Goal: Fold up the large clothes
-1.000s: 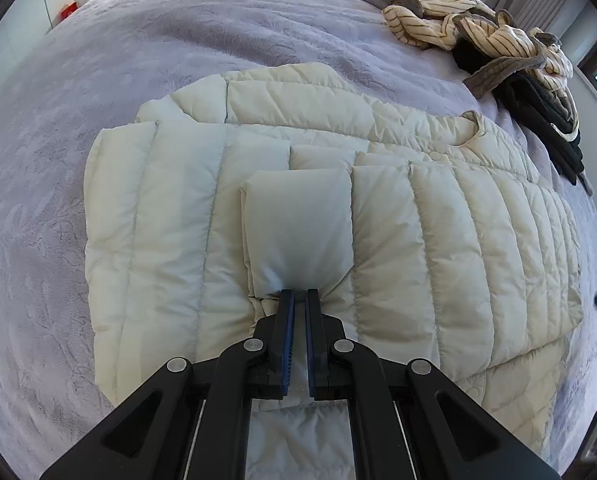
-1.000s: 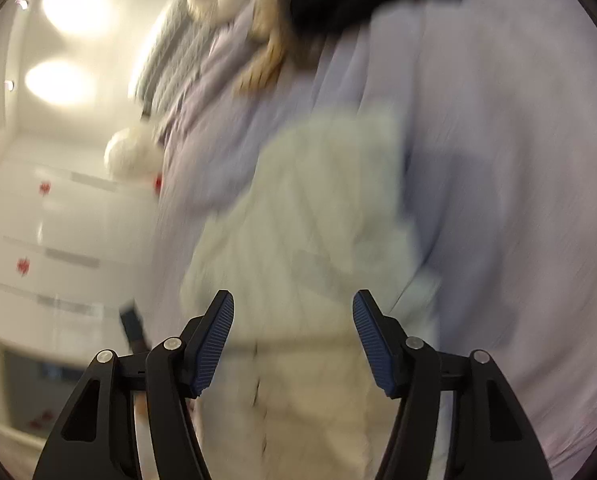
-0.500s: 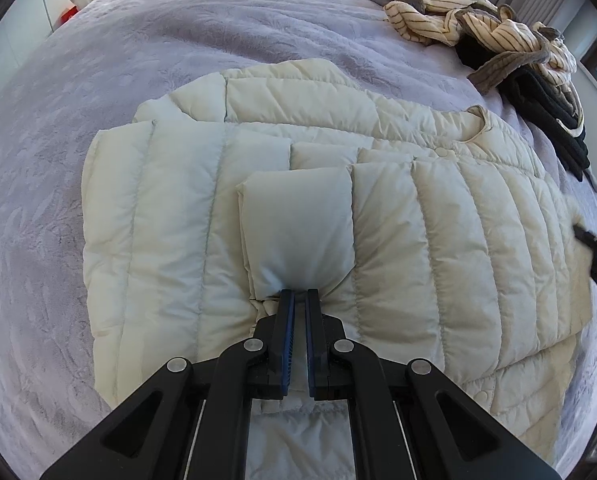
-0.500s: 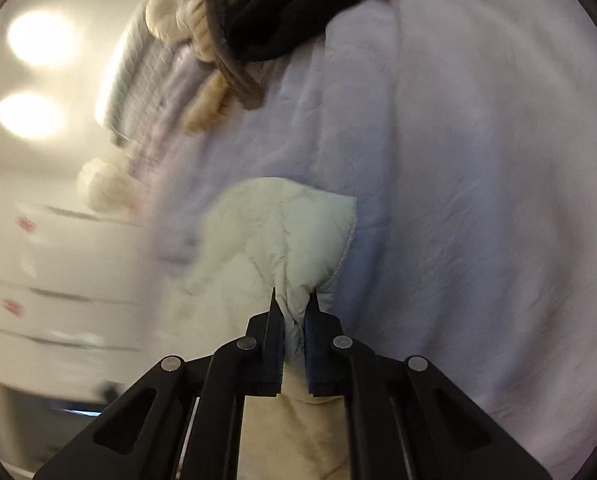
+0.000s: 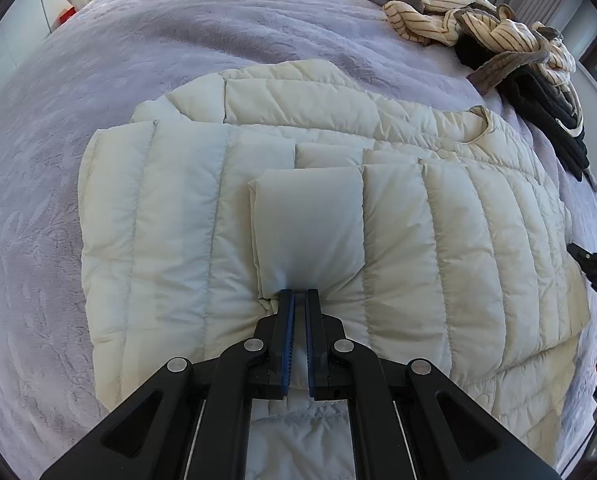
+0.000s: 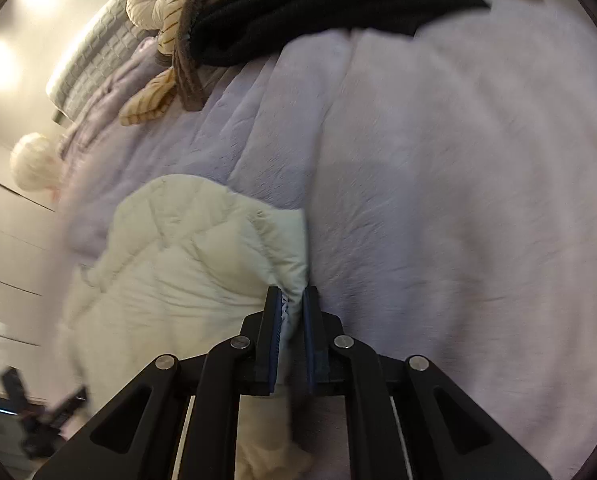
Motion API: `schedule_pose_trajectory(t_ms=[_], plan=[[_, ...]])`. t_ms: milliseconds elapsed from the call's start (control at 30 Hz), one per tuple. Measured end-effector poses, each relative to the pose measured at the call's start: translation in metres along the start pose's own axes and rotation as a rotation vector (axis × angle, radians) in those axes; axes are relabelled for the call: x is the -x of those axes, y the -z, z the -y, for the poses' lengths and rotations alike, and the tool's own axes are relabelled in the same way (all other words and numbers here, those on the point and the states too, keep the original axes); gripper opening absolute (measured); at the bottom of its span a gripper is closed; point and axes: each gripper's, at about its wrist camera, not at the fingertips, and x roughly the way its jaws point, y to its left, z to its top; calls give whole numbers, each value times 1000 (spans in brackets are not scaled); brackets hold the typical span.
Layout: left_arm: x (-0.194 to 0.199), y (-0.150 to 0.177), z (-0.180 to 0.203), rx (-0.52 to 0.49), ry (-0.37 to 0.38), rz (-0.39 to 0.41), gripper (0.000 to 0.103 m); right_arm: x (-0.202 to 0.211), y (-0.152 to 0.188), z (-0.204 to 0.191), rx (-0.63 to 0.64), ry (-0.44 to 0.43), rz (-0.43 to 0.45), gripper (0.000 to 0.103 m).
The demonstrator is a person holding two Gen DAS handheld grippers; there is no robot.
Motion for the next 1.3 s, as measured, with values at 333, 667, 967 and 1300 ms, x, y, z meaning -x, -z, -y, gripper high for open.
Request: schedule_pose_trajectory(t_ms=[333,667,967,1300], plan=[[32,-3,-5,43,43,57,6,46,28,13,-15,55,17,10],[79,21,-8,22,10,49,6,65,64,-5,-35,-9,-81,14],[113,70,-2,-9,-33,-22,21,103,97,-37,15,-43,-123,14],[156,116,0,-10,-41,-43,96,136,137,-64,66,-23,-176,14]])
